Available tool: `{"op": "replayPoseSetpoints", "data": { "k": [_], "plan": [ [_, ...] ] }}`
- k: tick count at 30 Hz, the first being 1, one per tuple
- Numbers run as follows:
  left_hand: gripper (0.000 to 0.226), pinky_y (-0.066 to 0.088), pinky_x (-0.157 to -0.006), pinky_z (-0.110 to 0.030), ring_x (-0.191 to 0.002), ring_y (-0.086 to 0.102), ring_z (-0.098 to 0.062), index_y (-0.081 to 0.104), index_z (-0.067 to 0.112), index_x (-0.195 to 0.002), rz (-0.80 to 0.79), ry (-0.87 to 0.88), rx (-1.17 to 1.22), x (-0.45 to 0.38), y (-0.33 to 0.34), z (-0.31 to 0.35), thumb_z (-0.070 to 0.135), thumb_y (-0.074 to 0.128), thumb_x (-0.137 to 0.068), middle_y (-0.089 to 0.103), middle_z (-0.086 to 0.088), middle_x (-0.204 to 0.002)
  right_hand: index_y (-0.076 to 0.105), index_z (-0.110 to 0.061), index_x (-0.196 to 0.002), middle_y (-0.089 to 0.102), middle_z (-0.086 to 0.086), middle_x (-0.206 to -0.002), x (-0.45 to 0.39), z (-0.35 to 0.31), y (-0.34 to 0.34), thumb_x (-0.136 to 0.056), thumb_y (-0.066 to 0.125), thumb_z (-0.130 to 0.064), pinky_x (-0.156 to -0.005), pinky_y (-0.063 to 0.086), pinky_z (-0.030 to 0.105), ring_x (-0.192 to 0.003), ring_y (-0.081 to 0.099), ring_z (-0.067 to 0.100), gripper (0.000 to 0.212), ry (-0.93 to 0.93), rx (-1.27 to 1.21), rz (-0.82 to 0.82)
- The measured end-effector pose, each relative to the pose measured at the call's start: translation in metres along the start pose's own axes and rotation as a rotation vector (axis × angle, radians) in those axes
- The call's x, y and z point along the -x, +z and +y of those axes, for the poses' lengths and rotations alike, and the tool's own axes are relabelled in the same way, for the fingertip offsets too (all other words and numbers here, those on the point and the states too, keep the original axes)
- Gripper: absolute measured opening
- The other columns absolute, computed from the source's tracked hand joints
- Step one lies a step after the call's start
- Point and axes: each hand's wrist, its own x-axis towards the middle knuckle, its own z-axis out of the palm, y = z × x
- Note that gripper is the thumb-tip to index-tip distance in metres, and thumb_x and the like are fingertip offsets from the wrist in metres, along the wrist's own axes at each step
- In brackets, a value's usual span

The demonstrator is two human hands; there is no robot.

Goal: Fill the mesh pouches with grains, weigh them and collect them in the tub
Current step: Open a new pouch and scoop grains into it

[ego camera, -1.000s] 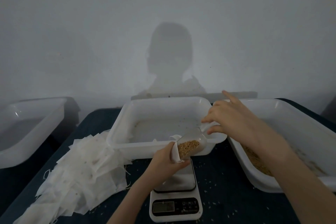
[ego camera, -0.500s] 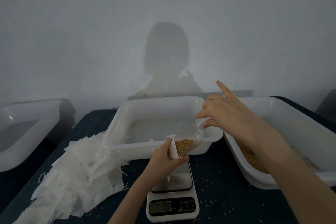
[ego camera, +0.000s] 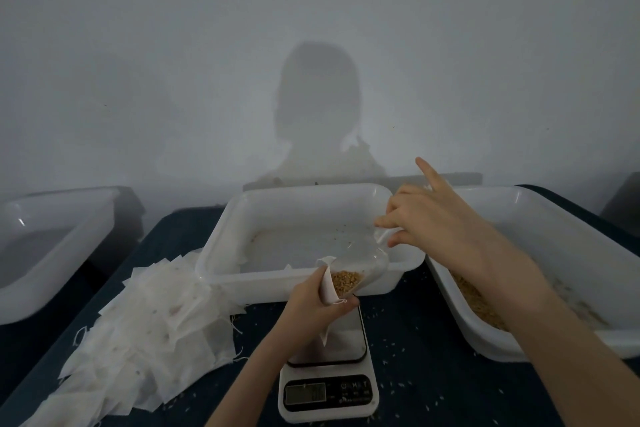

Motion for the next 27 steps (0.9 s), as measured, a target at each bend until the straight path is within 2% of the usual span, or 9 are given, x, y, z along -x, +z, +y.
{"op": "replayPoseSetpoints", "data": {
  "k": [2,5,10,14,19,23,27],
  "plan": [
    [0.042,0.054,-0.077,-0.023,-0.087,0.062,-0.002,0.057,0.023,-0.11,0.0,0.002,0.009,0.0,-0.002,0.0,0.042,0.073,-0.076,0.066,0.008,-0.098,0.058,-0.038,-0.126,0.059,-0.012,-0.118,0.002,0.002,0.003,-0.096,0.045,-0.047,-0.113,-0.016,0.046,-0.123,0.043,0.005,0.034,0.022,-0.035,-0.011],
    [0.04,0.053,-0.075,-0.021,-0.086,0.063,-0.002,0.057,0.025,-0.112,0.0,0.017,0.043,0.001,-0.005,0.0,0.037,0.074,-0.078,0.067,0.01,-0.097,0.05,-0.042,-0.134,0.054,-0.016,-0.127,0.007,0.004,0.008,-0.096,0.042,-0.05,-0.116,-0.012,0.043,-0.13,0.038,0.004,0.04,0.048,-0.089,-0.039],
    [0.033,0.05,-0.075,-0.015,-0.089,0.063,0.002,0.058,0.031,-0.109,0.004,0.026,0.079,0.002,-0.007,0.0,0.031,0.073,-0.08,0.068,0.013,-0.098,0.041,-0.045,-0.139,0.05,-0.02,-0.131,0.016,0.009,0.016,-0.096,0.039,-0.051,-0.117,-0.007,0.037,-0.126,0.039,0.001,0.043,0.087,-0.163,-0.014],
    [0.034,0.051,-0.079,-0.017,-0.091,0.063,0.001,0.057,0.032,-0.111,-0.005,0.017,0.079,0.0,-0.004,0.0,0.029,0.072,-0.081,0.068,0.013,-0.101,0.042,-0.045,-0.138,0.05,-0.021,-0.13,0.018,0.012,0.02,-0.096,0.038,-0.052,-0.118,-0.005,0.036,-0.126,0.039,0.001,0.043,0.093,-0.17,-0.001],
    [0.032,0.048,-0.076,-0.01,-0.091,0.063,0.004,0.058,0.036,-0.108,0.0,0.028,0.081,0.0,-0.003,0.0,0.029,0.072,-0.081,0.068,0.016,-0.1,0.044,-0.047,-0.136,0.052,-0.022,-0.126,0.02,0.016,0.028,-0.095,0.04,-0.053,-0.117,-0.003,0.034,-0.121,0.041,0.0,0.042,0.098,-0.208,0.04],
    [0.031,0.047,-0.075,-0.01,-0.091,0.063,0.004,0.058,0.035,-0.108,-0.006,0.019,0.074,0.0,-0.004,0.001,0.029,0.072,-0.081,0.068,0.015,-0.1,0.046,-0.047,-0.134,0.053,-0.022,-0.125,0.021,0.019,0.036,-0.094,0.042,-0.053,-0.115,-0.004,0.031,-0.119,0.043,-0.001,0.04,0.115,-0.262,0.049],
    [0.031,0.048,-0.073,-0.012,-0.088,0.062,0.004,0.057,0.031,-0.108,-0.023,0.009,0.028,0.0,-0.003,0.001,0.032,0.072,-0.081,0.068,0.013,-0.099,0.044,-0.047,-0.136,0.051,-0.022,-0.127,0.021,0.017,0.034,-0.095,0.04,-0.053,-0.117,-0.004,0.033,-0.122,0.04,-0.001,0.041,0.113,-0.23,0.019]
  ]
}}
